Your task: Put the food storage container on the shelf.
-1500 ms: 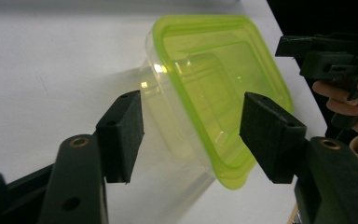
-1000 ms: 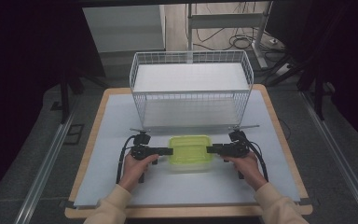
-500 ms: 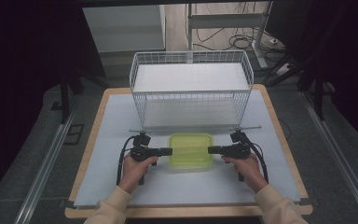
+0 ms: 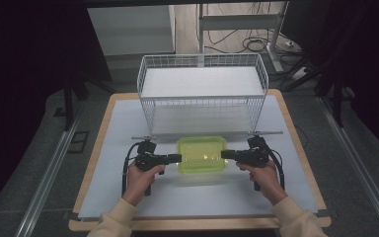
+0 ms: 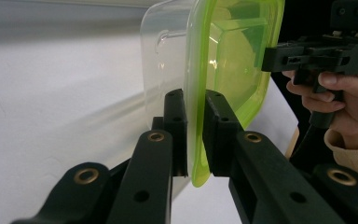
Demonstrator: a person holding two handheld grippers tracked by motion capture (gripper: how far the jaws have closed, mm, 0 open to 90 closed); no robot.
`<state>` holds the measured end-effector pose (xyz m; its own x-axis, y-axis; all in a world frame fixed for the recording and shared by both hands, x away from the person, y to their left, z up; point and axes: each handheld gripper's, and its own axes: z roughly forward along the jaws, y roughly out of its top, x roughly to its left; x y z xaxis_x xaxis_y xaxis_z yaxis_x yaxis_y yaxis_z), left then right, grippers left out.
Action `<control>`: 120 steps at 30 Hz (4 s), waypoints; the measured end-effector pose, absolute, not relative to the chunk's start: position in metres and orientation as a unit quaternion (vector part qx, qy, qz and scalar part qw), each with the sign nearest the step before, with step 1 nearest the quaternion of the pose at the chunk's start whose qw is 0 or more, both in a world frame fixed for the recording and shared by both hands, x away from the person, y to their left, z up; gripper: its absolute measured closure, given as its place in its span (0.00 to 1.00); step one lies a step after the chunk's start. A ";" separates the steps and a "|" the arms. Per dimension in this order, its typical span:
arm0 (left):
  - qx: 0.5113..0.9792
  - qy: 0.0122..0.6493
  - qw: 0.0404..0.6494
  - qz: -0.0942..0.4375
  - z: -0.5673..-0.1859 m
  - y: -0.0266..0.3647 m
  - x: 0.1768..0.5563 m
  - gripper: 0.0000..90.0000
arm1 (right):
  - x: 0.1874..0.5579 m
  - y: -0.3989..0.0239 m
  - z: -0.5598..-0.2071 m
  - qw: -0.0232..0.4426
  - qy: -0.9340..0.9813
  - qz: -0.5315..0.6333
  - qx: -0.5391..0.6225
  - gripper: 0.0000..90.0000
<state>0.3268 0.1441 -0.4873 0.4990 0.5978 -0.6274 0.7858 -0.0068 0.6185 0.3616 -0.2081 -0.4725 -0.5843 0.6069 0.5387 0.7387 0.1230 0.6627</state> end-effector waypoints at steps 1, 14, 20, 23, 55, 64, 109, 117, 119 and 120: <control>0.703 0.492 0.505 -0.093 -0.487 0.144 0.327 0.91 | 0.362 -0.208 -0.472 0.068 -0.746 -0.485 -0.451 0.89; 0.703 0.485 0.513 -0.088 -0.480 0.145 0.324 0.91 | 0.355 -0.208 -0.461 0.047 -0.748 -0.497 -0.437 0.89; 0.702 0.481 0.518 -0.082 -0.474 0.145 0.322 0.91 | 0.353 -0.208 -0.456 0.042 -0.748 -0.504 -0.431 0.89; 0.702 0.480 0.520 -0.081 -0.473 0.145 0.322 0.91 | 0.353 -0.209 -0.455 0.038 -0.747 -0.506 -0.429 0.89; 0.705 0.465 0.530 -0.073 -0.448 0.142 0.330 0.91 | 0.354 -0.214 -0.430 0.024 -0.742 -0.521 -0.422 0.89; 0.704 0.462 0.535 -0.068 -0.435 0.141 0.337 0.91 | 0.358 -0.215 -0.417 0.015 -0.740 -0.526 -0.419 0.89; 0.709 0.447 0.544 -0.037 -0.356 0.139 0.382 0.91 | 0.396 -0.214 -0.340 -0.022 -0.732 -0.545 -0.408 0.90; 0.709 0.448 0.543 -0.029 -0.343 0.143 0.398 0.91 | 0.410 -0.210 -0.328 -0.024 -0.729 -0.547 -0.411 0.90; 0.708 0.450 0.543 -0.029 -0.341 0.143 0.402 0.90 | 0.414 -0.208 -0.326 -0.028 -0.729 -0.547 -0.412 0.90; 0.709 0.451 0.542 -0.028 -0.340 0.144 0.404 0.90 | 0.416 -0.207 -0.324 -0.029 -0.728 -0.547 -0.412 0.90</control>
<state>0.4041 0.1439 -0.3396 0.5922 0.6092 -0.5275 0.6691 -0.0069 0.7432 0.4159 -0.2074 -0.3241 -0.6581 0.6324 0.4087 0.5680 0.0606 0.8208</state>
